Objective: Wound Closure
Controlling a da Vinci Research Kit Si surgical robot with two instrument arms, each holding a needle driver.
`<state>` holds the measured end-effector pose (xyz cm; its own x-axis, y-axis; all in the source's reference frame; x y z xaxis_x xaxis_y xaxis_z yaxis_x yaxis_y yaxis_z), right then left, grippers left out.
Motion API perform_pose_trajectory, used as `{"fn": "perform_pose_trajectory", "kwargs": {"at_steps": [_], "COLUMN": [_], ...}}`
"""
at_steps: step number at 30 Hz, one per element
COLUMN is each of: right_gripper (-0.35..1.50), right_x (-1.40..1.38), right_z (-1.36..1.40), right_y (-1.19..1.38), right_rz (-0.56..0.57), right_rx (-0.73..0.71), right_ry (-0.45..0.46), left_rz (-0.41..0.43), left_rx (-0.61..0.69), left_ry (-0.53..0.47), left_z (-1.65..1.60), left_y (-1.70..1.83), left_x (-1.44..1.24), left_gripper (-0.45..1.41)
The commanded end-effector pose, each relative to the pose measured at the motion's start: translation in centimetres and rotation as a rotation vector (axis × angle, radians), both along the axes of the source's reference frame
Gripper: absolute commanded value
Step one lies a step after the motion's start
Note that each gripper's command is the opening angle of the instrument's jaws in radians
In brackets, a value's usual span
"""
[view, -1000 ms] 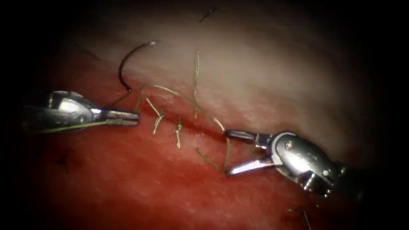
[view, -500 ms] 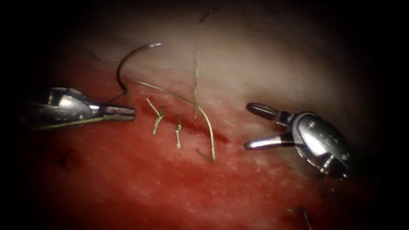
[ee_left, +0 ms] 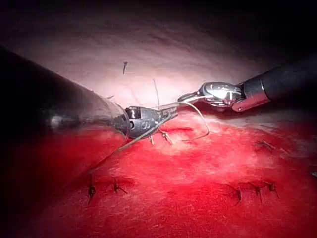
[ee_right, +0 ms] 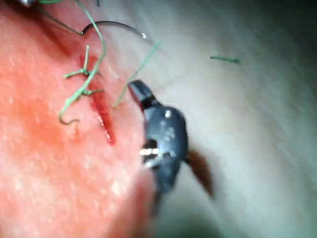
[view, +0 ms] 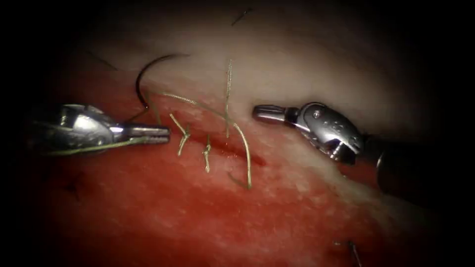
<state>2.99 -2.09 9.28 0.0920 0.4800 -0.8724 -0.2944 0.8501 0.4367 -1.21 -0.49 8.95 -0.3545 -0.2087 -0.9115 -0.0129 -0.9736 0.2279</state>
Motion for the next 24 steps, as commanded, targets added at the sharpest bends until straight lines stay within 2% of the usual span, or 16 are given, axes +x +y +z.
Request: {"fn": "perform_pose_trajectory", "kwargs": {"at_steps": [1, 3, 7, 13, 20, 24], "right_gripper": [-0.35, -0.35, -0.35, -0.35, -0.35, -0.35], "right_x": [0.28, 0.46, 0.62, 0.68, 0.73, 0.73], "right_z": [0.15, 0.21, 0.17, -0.10, -0.49, -0.57], "right_y": [-0.10, -0.20, -0.27, -0.30, -0.21, -0.16], "right_rz": [-0.010, -0.024, -0.040, -0.056, -0.016, 0.010], "right_rx": [0.008, 0.016, 0.026, 0.036, 0.039, 0.039], "right_ry": [0.010, 0.022, 0.039, 0.082, 0.175, 0.189], "left_rz": [-0.001, -0.004, -0.001, -0.002, 0.006, 0.021], "left_rx": [-0.005, -0.009, -0.019, -0.033, -0.071, -0.071], "left_ry": [-0.010, -0.022, -0.028, -0.043, -0.043, -0.037], "left_z": [0.08, 0.09, 0.10, 0.21, 0.65, 0.78], "left_y": [0.02, 0.02, 0.00, 0.02, -0.02, -0.05], "left_x": [-0.07, -0.11, -0.15, -0.23, -0.36, -0.35], "left_gripper": [-0.45, -0.45, -0.45, -0.45, -0.45, -0.45]}}
